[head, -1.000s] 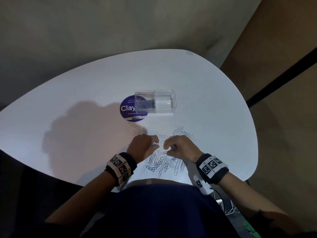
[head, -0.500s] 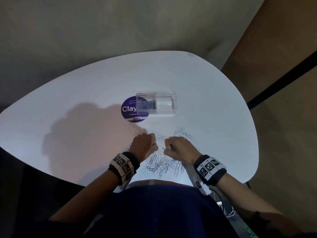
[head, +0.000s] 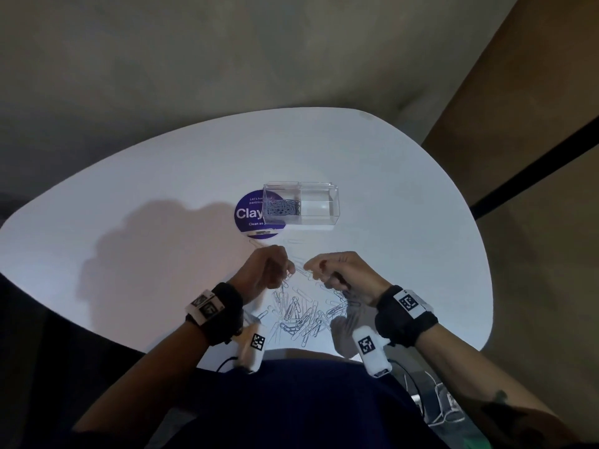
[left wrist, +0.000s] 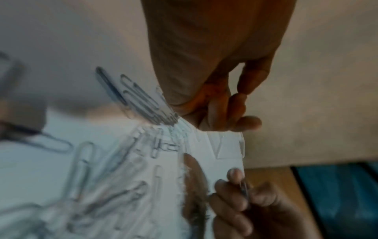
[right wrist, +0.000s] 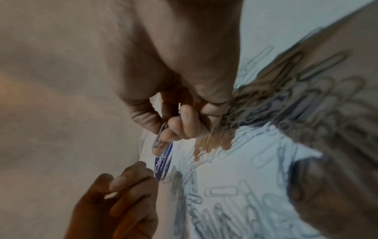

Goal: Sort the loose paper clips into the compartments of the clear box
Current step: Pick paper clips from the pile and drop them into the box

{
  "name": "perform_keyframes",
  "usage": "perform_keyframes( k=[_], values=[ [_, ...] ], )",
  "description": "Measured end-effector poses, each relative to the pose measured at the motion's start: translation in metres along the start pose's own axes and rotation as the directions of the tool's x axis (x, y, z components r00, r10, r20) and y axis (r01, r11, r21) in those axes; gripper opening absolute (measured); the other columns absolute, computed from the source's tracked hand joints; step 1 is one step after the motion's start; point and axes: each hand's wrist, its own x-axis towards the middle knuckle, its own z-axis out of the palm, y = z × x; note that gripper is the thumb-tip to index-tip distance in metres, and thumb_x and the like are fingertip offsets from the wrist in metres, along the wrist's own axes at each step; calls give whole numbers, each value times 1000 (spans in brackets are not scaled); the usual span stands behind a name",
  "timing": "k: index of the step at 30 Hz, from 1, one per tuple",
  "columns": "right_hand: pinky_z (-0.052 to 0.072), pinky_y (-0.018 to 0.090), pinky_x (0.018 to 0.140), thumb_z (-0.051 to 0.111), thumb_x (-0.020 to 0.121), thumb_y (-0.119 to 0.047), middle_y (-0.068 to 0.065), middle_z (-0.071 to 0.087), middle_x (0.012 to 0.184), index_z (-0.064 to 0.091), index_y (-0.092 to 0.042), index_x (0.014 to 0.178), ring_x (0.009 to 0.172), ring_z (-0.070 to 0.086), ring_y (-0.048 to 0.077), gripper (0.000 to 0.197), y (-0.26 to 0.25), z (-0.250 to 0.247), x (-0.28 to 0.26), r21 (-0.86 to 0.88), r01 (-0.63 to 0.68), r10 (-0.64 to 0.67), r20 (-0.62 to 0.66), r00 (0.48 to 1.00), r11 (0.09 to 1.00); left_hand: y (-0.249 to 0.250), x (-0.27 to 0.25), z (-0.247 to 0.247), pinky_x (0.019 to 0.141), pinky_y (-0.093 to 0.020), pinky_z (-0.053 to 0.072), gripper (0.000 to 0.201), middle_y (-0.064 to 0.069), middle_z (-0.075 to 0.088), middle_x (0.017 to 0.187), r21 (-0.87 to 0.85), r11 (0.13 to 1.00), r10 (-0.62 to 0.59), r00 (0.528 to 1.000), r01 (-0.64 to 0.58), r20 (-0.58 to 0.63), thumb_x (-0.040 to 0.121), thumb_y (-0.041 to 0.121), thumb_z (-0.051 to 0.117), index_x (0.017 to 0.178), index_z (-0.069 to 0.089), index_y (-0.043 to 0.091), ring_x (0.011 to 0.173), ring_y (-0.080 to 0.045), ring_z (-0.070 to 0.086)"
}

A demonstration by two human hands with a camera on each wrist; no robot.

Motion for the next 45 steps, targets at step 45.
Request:
perform_keyframes(
  k=[45],
  values=[
    [55,35,83,60,87,-5,11,71,106,73,-8,97,98,66,28,16,-129,59,116,-877,123,-295,-22,955,465,1,-14,-39,75,-29,53,23,0,73,92,935,331,474,879,-130,-45,87,3,53,94,71,15,77,-13,65]
  ],
)
